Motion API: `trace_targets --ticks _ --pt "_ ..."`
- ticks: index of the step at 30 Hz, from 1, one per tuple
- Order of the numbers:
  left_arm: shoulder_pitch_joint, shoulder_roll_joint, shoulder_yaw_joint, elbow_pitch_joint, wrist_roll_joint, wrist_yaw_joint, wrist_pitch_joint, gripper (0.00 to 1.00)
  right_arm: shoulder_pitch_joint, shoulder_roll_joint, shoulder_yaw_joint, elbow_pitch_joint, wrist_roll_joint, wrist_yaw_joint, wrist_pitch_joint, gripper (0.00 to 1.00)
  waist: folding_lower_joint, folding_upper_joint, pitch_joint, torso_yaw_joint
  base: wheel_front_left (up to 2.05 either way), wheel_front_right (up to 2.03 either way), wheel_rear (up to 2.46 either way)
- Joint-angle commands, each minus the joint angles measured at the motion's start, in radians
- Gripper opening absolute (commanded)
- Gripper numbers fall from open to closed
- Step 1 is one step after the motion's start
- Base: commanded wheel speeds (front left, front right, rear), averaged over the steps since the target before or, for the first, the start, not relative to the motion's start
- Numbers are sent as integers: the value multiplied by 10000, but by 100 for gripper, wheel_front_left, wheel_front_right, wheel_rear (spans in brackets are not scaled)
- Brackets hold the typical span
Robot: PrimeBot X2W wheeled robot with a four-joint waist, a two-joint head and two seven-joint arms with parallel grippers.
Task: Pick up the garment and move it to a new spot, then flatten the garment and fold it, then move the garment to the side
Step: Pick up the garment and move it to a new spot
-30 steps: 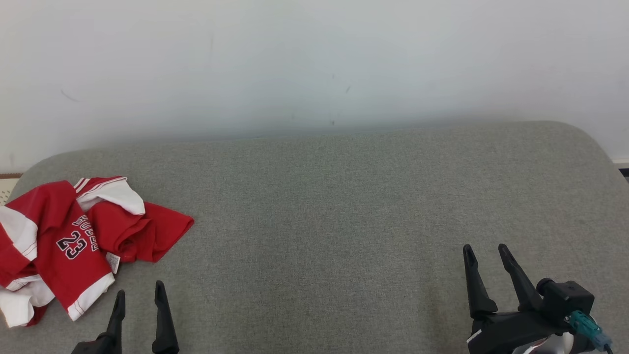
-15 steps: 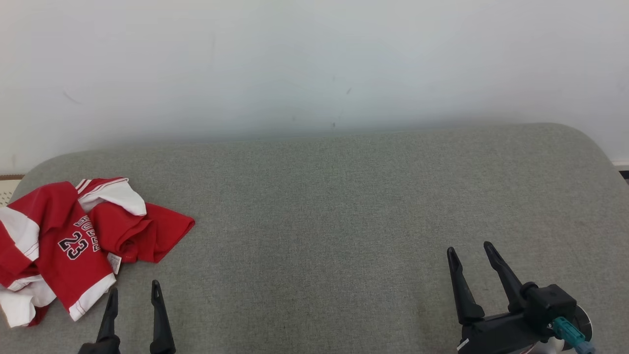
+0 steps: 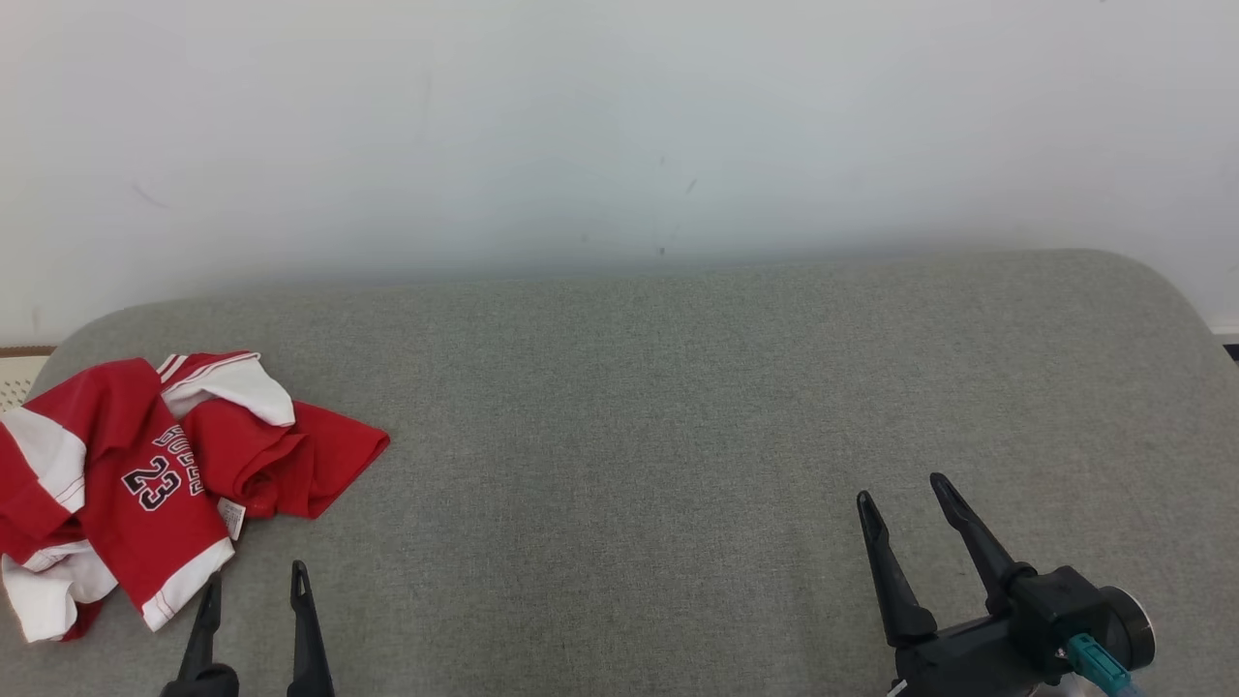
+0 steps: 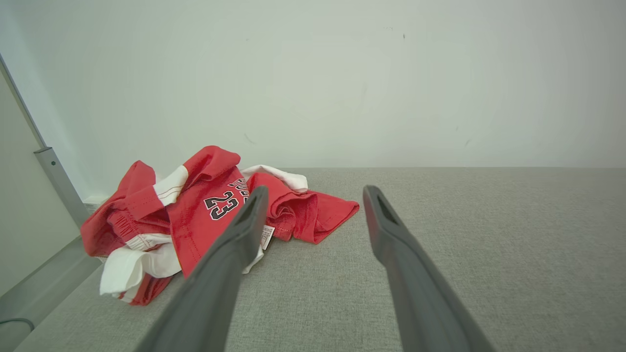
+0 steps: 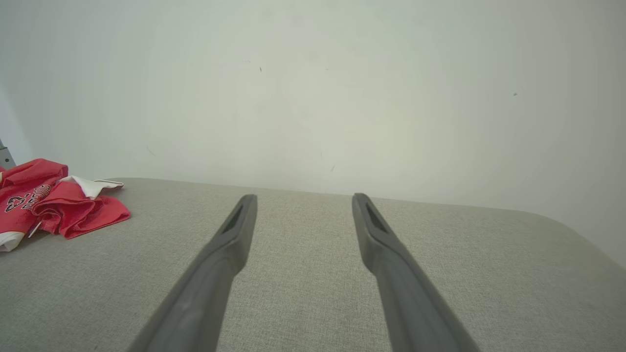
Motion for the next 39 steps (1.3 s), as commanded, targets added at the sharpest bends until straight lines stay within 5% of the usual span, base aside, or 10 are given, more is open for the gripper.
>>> trace_targets --ticks 1,13,39 --pt "2 83 60 62 -28 -41 -89 100 112 -57 37 -35 60 7 1 100 0 0 -10 1 0 0 0" --pt "-37 143 -28 272 -268 -420 -88 100 142 -44 -25 -10 334 7 41 100 0 0 -51 -4 0 0 0" --pt "-223 188 230 314 -220 -400 -67 100 263 -83 -126 74 780 7 -10 100 0 0 -35 602 0 0 0"
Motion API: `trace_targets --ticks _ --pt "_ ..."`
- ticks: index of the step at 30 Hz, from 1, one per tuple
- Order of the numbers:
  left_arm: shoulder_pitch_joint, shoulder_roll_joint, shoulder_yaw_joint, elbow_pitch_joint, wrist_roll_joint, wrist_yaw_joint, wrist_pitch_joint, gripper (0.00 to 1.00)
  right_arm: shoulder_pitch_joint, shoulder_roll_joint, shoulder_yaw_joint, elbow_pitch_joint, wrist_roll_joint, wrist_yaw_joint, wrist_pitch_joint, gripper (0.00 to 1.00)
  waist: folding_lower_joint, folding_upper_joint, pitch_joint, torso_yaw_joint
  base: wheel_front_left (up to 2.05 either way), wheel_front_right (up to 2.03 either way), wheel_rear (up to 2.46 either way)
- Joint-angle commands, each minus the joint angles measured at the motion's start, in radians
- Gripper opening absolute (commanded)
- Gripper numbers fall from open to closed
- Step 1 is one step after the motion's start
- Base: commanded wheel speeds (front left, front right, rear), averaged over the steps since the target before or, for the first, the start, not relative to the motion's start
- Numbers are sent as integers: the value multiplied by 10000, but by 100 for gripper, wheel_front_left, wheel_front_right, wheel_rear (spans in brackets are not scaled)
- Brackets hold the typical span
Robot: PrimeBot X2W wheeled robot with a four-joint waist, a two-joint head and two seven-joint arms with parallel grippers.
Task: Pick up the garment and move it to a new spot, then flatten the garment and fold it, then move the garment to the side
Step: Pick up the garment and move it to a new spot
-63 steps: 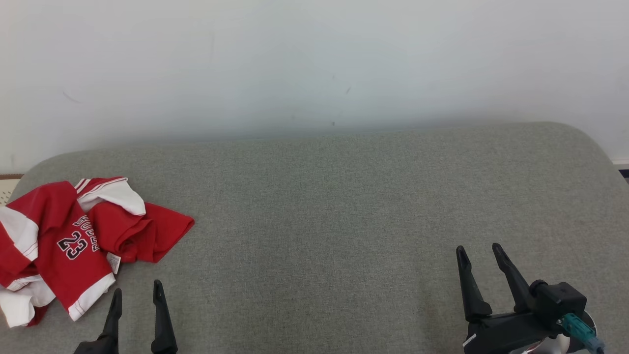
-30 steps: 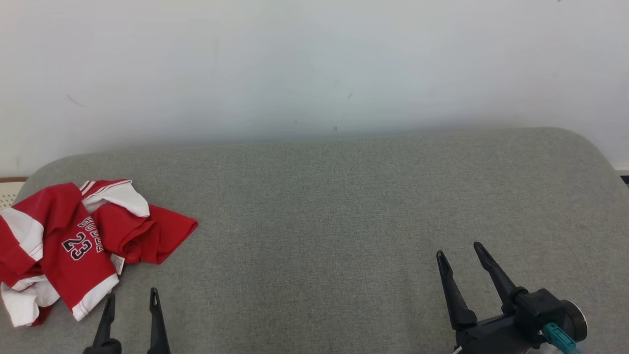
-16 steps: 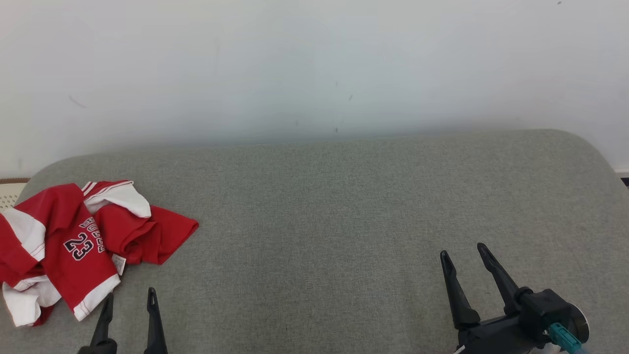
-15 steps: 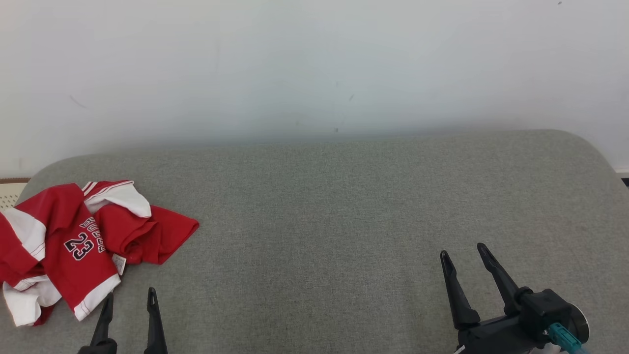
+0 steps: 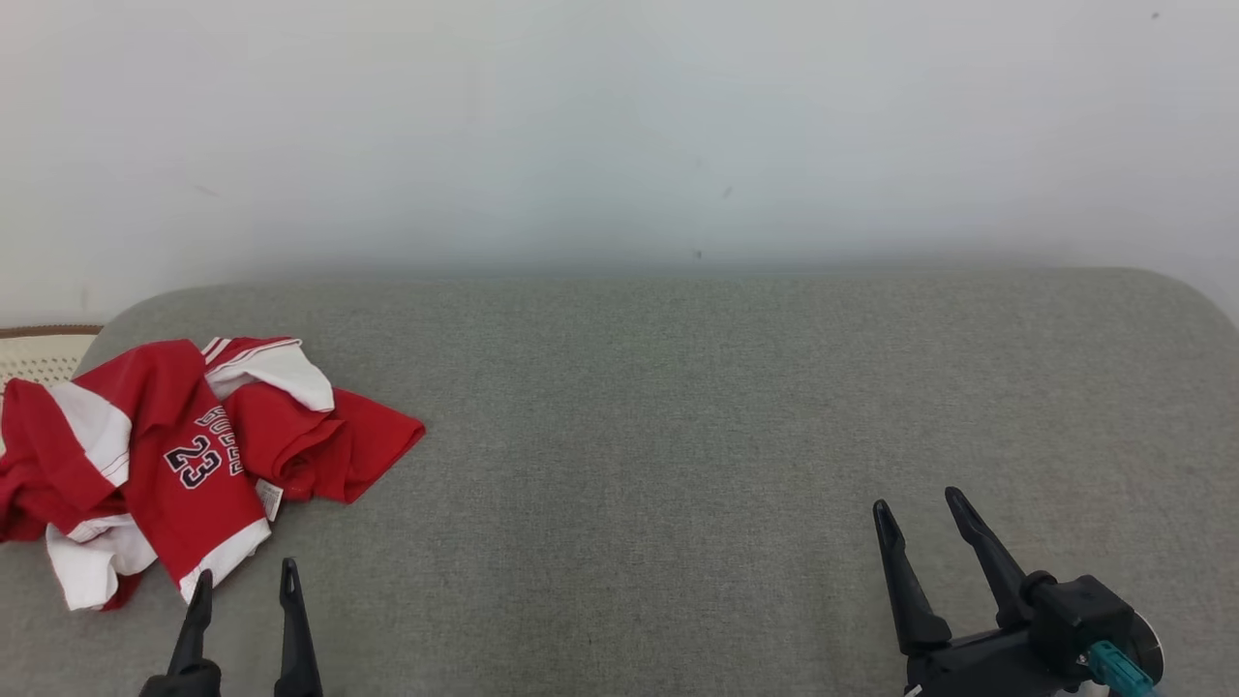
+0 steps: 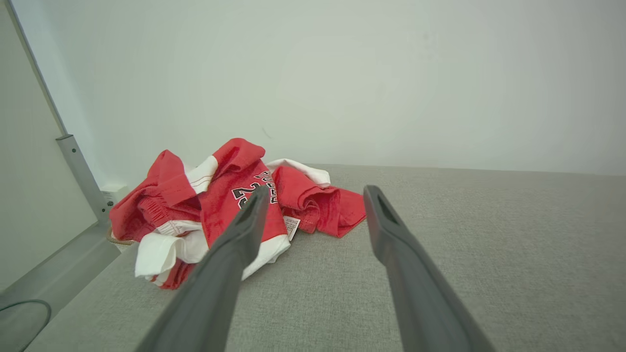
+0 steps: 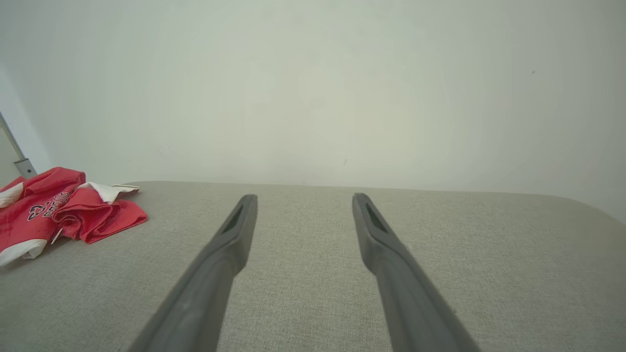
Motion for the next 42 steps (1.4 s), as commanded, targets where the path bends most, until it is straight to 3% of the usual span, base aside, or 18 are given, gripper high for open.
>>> trace_targets --ticks 1,30,42 --pt "-60 51 55 26 44 54 -38 100 59 -73 17 11 87 7 -43 100 0 0 27 206 0 0 0" --pt "0 62 431 -48 -104 -7 -38 100 -256 -375 384 301 538 8 -164 100 0 0 169 2372 0 0 0" --pt "70 76 573 -117 -58 19 -38 100 -348 -387 404 433 578 8 -227 100 0 0 166 2969 0 0 0"
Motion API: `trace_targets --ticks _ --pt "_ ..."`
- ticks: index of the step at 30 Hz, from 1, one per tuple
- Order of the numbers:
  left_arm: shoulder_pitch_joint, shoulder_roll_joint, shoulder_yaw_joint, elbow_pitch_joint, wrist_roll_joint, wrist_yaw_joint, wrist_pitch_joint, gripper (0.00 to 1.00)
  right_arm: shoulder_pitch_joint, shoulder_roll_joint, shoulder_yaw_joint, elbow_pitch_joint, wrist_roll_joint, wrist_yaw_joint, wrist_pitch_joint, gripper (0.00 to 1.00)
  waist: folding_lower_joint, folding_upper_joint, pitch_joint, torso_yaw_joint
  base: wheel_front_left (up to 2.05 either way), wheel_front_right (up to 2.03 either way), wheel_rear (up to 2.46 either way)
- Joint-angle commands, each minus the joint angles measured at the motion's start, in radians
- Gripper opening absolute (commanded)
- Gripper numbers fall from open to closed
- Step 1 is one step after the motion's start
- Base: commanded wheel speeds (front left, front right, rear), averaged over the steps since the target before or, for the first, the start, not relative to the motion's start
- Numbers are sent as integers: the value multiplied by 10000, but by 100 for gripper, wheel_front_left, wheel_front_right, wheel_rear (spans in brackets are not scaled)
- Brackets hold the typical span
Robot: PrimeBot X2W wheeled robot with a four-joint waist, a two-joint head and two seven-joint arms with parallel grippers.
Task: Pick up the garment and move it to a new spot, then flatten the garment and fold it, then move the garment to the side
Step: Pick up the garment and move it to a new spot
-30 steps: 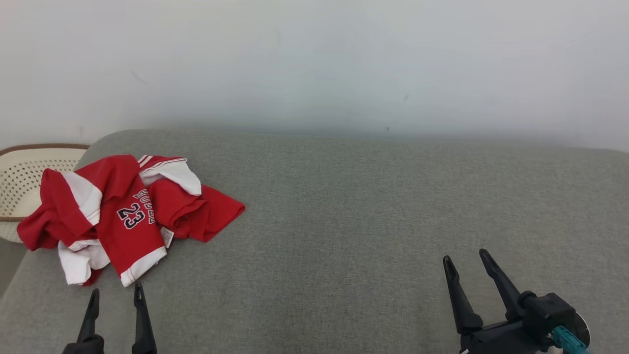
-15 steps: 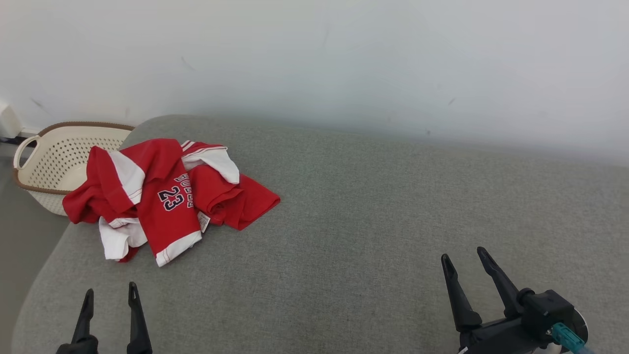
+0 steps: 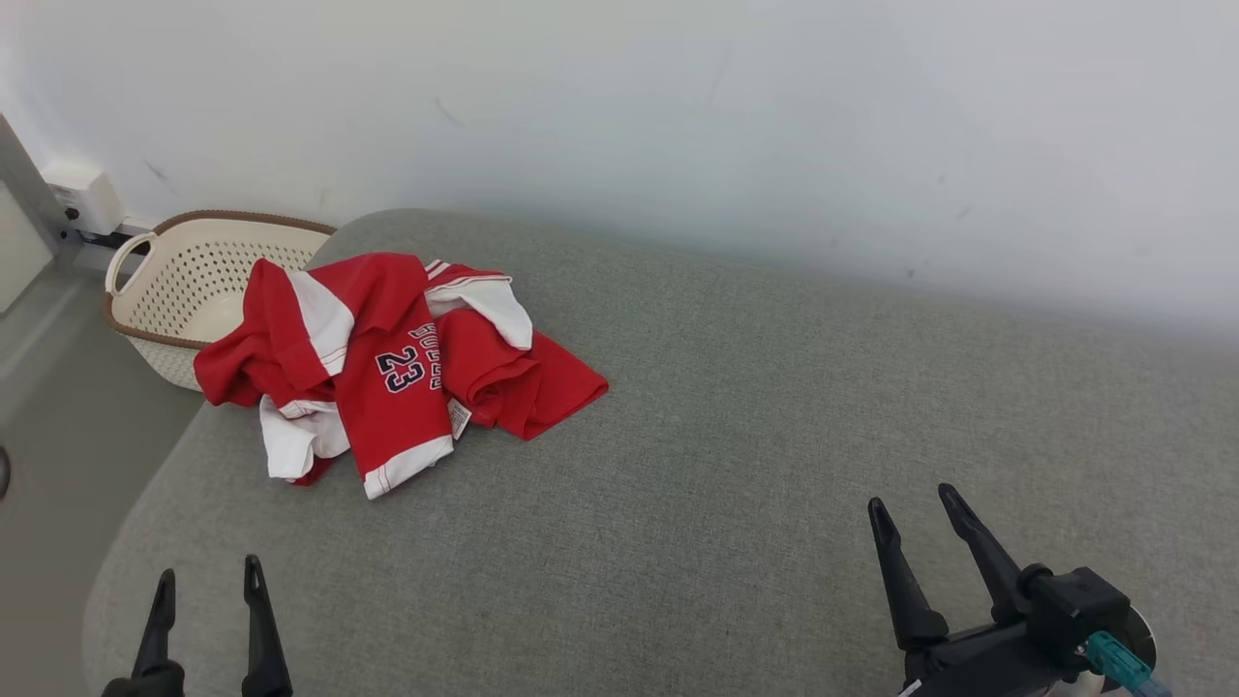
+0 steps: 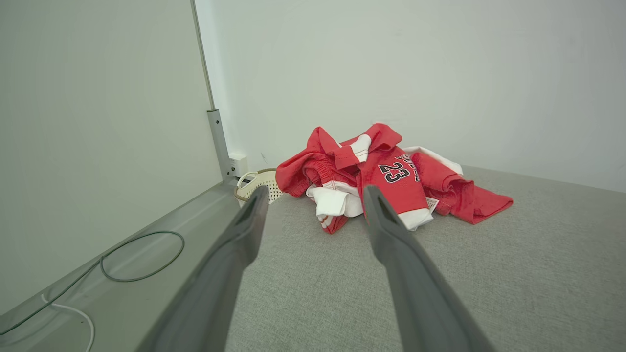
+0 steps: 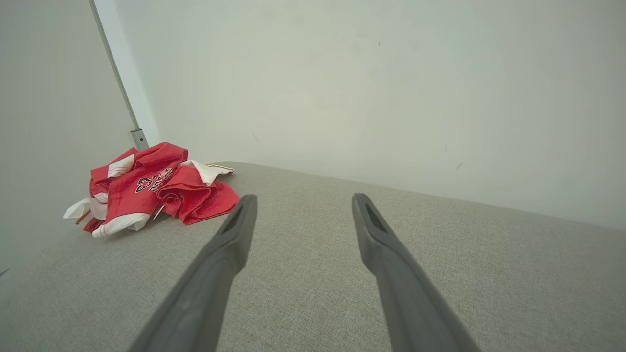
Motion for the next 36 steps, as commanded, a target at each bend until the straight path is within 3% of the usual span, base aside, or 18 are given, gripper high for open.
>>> trace_targets --ticks 1,23,36 --pt "74 36 41 -32 14 19 -38 100 -56 -20 3 22 25 8 -63 100 0 0 1 59 0 0 0" --pt "-169 -8 0 141 -27 -173 -38 100 -133 32 41 99 123 8 -55 100 0 0 12 58 0 0 0" --pt "-2241 581 -127 721 -28 -549 -1 100 -428 -200 316 -131 320 8 104 100 0 0 400 -674 0 0 0"
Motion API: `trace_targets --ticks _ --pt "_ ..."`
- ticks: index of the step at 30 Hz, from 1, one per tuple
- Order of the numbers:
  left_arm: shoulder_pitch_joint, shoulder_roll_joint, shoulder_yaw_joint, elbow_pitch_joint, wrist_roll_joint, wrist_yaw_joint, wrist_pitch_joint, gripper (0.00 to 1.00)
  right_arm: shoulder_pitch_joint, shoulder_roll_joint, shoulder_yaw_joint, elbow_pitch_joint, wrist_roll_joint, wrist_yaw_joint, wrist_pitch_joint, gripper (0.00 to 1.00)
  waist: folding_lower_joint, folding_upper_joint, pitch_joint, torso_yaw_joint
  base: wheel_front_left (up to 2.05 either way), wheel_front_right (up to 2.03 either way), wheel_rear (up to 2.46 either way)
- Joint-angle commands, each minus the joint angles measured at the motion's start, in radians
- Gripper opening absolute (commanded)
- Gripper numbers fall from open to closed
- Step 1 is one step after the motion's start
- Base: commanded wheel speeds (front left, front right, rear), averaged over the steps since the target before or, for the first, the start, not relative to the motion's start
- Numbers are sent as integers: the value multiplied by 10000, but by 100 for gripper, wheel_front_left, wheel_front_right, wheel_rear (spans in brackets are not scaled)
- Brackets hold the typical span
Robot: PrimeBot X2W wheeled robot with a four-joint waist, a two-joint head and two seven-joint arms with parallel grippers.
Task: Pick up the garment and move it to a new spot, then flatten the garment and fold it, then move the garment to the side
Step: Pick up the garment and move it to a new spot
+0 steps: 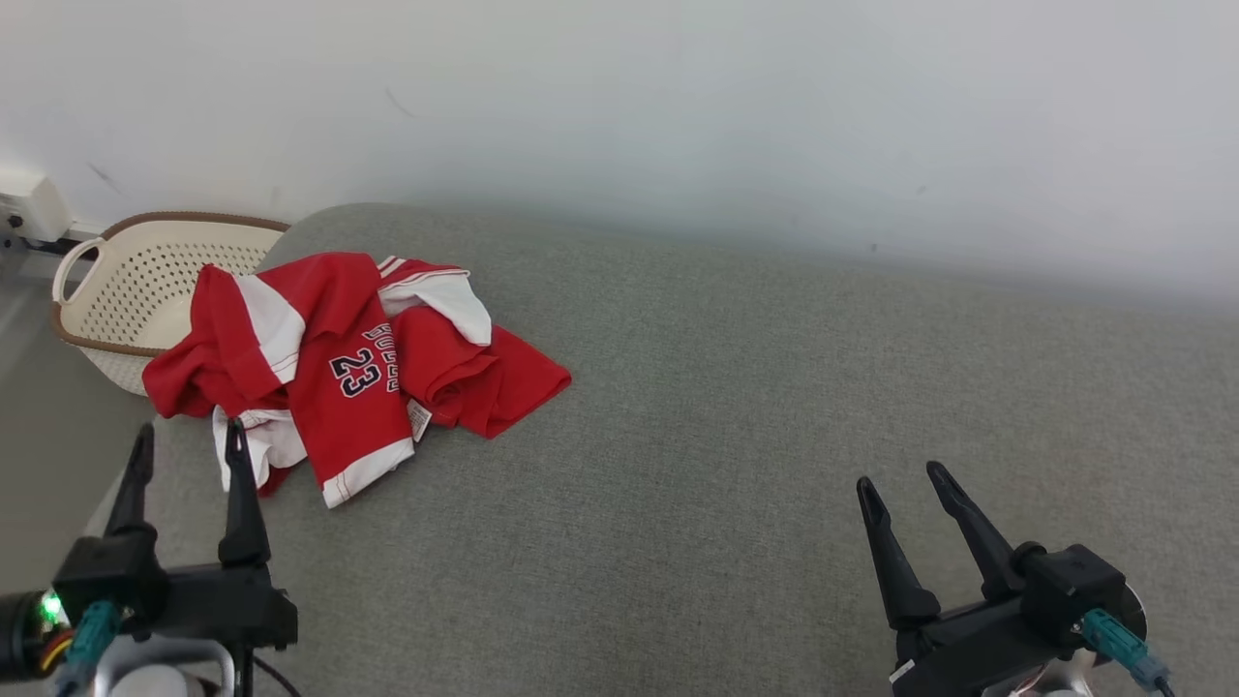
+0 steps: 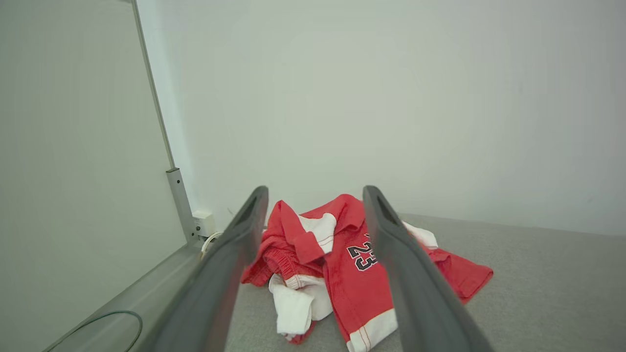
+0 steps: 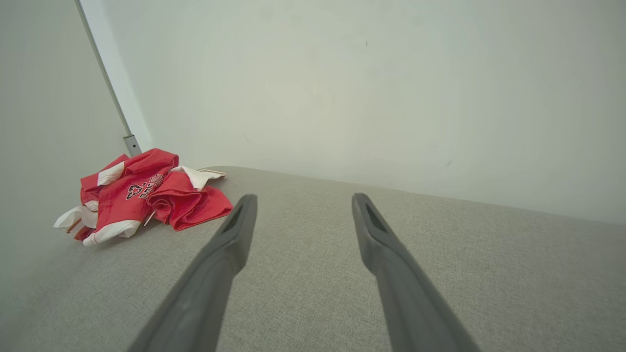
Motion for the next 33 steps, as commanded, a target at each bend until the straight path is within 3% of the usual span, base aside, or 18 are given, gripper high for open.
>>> trace_targets --ticks 1,20,33 --pt "-323 136 29 151 -44 -60 20 100 -168 -99 70 -85 51 8 22 100 0 -1 243 -258 0 0 0" --pt "-3622 1038 121 2188 -308 -405 239 100 -1146 -528 510 -176 359 8 44 100 0 -1 1533 -1739 0 0 0" --pt "-5209 1732 322 4832 -657 -633 277 100 -1628 -559 709 -88 383 8 -125 100 0 -1 2279 -2596 0 0 0"
